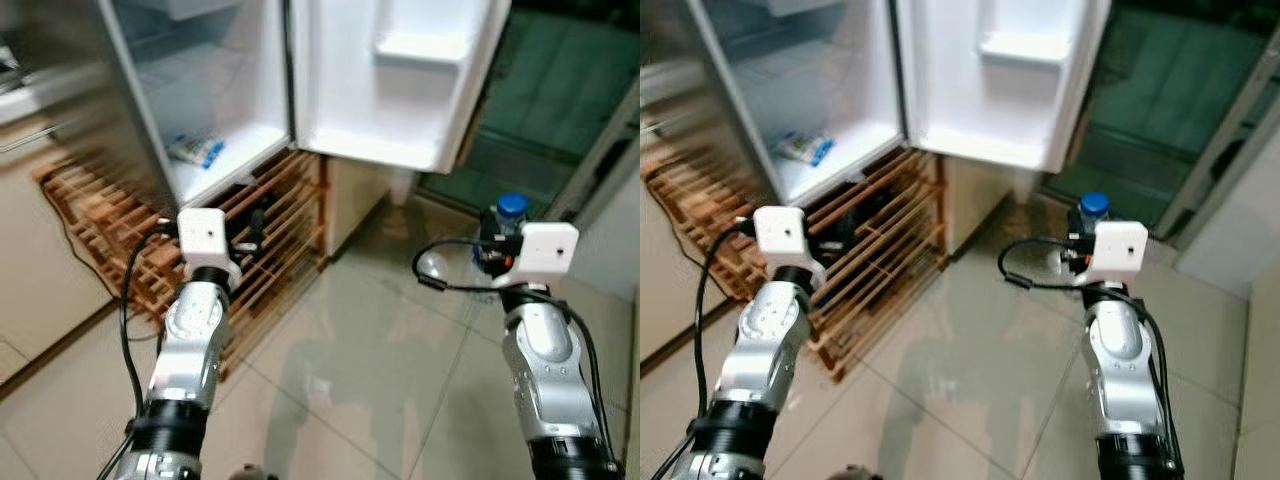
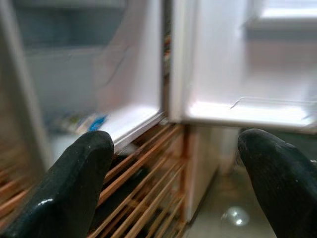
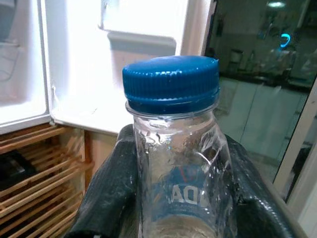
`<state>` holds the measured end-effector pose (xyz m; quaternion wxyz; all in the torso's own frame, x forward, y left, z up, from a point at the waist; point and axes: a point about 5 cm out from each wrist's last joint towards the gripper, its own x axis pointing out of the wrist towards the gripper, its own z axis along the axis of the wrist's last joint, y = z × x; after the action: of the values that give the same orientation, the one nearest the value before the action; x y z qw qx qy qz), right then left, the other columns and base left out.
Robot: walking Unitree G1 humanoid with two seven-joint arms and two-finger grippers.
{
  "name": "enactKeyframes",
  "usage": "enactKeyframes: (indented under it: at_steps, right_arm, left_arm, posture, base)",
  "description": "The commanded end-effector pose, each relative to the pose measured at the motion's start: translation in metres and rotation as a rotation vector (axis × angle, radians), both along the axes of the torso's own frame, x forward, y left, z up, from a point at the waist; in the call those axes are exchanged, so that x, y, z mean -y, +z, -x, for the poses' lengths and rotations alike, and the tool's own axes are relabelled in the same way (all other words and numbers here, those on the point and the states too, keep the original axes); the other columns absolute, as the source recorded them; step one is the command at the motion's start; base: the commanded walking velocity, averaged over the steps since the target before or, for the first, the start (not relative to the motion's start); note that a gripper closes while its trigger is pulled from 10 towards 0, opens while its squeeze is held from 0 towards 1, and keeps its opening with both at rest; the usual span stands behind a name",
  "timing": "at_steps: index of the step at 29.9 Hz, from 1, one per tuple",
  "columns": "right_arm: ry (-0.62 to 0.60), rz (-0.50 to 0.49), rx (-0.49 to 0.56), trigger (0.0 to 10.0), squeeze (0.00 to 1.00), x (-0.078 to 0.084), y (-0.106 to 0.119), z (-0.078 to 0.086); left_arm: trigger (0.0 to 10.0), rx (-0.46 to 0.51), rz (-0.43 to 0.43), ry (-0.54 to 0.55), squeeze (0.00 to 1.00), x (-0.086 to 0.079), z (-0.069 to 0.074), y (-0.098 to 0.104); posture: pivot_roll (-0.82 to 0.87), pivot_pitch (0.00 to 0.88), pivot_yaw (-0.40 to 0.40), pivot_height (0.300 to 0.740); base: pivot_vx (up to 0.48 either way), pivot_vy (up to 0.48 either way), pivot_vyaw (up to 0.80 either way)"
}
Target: Restocking fridge
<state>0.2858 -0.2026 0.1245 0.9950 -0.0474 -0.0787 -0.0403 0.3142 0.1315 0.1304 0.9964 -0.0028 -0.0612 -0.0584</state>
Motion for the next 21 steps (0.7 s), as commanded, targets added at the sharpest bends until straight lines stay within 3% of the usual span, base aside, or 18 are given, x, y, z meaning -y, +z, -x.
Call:
enactKeyframes:
  at_steps: [1, 21]
  right_arm:
    - [-0.016, -0.004, 0.011, 10.0, 0.00, 0.0033, 0.0040, -0.0002]
    - [-0.031, -0.010, -0.005, 10.0, 0.00, 0.0060, 0.0026, -0.0025]
  left_arm:
    - [10.0, 0.034, -0.030, -0.050, 0.00, 0.0095, -0.0015, 0.0078]
    - [10.0, 0.023, -0.020, -0.066, 0.00, 0.0147, -0.0066, 0.0109]
  posture:
    - [-0.13, 0.021, 0.006, 0.740]
    - [-0.14, 0.026, 0.014, 0.740]
  base:
    - [0.480, 0.000, 0.00]
    - [0.480, 0.000, 0.00]
